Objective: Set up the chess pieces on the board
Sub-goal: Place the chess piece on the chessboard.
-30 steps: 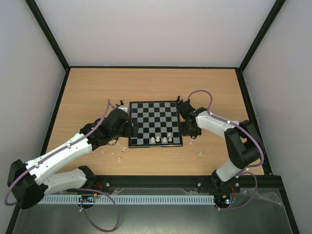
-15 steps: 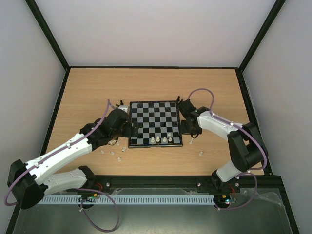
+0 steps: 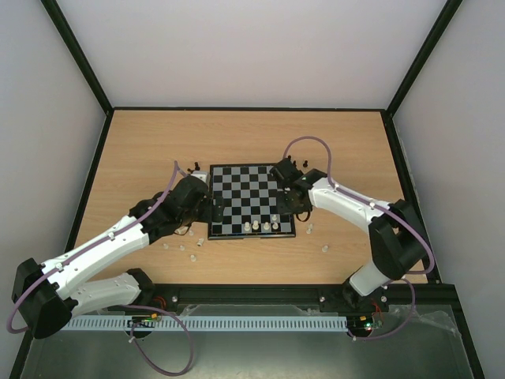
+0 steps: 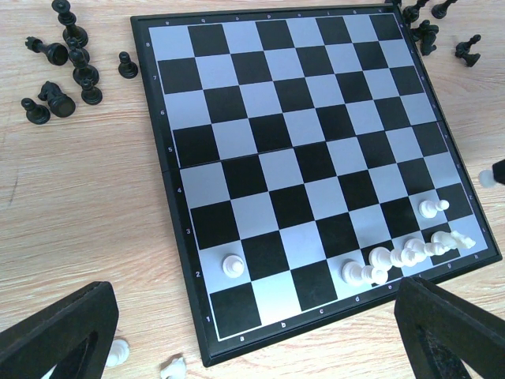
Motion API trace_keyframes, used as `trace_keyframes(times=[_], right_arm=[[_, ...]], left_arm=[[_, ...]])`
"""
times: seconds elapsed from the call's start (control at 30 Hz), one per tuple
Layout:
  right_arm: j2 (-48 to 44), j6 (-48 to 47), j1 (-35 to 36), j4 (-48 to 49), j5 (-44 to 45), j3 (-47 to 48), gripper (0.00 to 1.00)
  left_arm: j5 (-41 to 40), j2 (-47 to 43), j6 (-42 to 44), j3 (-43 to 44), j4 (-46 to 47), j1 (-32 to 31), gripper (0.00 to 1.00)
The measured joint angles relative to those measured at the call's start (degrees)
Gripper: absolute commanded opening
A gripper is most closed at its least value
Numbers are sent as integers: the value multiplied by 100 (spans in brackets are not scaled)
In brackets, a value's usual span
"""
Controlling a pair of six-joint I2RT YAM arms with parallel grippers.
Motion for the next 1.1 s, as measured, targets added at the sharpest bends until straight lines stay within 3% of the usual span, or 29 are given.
trace_keyframes(times=[0.53, 0.8, 1.0, 1.1], right_arm=[[551, -15, 221, -17, -131, 31, 11], [629, -28, 221, -15, -149, 31, 22], [629, -31, 221, -13, -146, 31, 24], [616, -37, 221, -15, -142, 31, 33]], left_arm=[[0, 0, 0, 0, 0, 0, 99], [0, 0, 0, 0, 0, 0, 99], [-2, 0, -7, 0, 0, 0, 99], [-4, 2, -55, 0, -4, 11, 99]])
